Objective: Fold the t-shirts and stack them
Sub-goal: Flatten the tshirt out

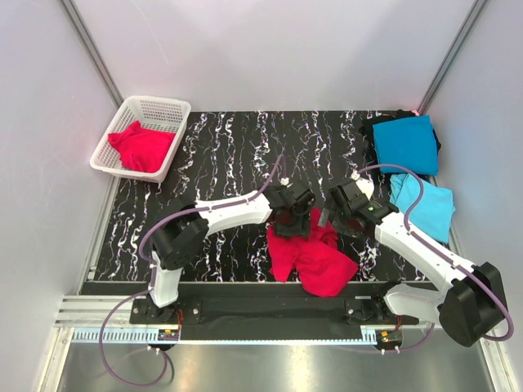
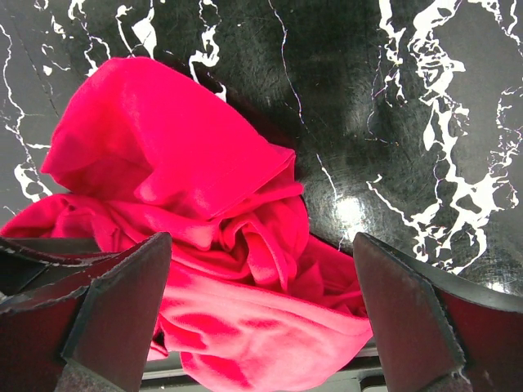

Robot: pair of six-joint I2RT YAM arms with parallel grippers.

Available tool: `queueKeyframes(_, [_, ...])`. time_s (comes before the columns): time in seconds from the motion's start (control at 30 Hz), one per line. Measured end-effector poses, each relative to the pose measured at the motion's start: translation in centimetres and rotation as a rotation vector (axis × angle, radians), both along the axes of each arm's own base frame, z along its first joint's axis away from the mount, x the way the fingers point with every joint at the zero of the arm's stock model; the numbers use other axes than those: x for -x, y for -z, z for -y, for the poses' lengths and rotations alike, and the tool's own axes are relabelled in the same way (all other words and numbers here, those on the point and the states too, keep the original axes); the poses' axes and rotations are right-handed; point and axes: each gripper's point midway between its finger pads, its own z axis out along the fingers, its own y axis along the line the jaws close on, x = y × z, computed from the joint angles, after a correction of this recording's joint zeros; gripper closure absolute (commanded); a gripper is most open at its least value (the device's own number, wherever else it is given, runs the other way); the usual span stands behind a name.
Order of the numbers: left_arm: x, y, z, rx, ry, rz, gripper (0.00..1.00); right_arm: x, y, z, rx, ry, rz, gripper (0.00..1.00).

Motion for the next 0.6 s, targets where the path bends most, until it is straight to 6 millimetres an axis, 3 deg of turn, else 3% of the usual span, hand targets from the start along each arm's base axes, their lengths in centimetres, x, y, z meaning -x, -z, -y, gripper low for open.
queueKeyframes(0.1, [0.1, 0.1, -0.1, -0.020, -0.006, 0.006, 0.54, 0.0, -0.1, 0.0, -0.003, 0.001, 0.004, 0.00])
queueKeyframes(0.2, [-0.3, 0.2, -0.6, -0.046, -0.032, 0.023, 0.60, 0.0, -0.1, 0.0, -0.004, 0.003, 0.003, 0.00])
queueKeyframes(0.37, [-1.0, -0.2, -2.3, -0.110, -0.080, 0.069, 0.60, 0.1, -0.1, 0.0, -0.003, 0.003, 0.001, 0.00])
queueKeyframes(0.6, [-2.0, -3.3, -4.0, -0.126, -0.133, 0.161, 0.55, 0.1, -0.1, 0.0, -0.004, 0.005, 0.001, 0.00])
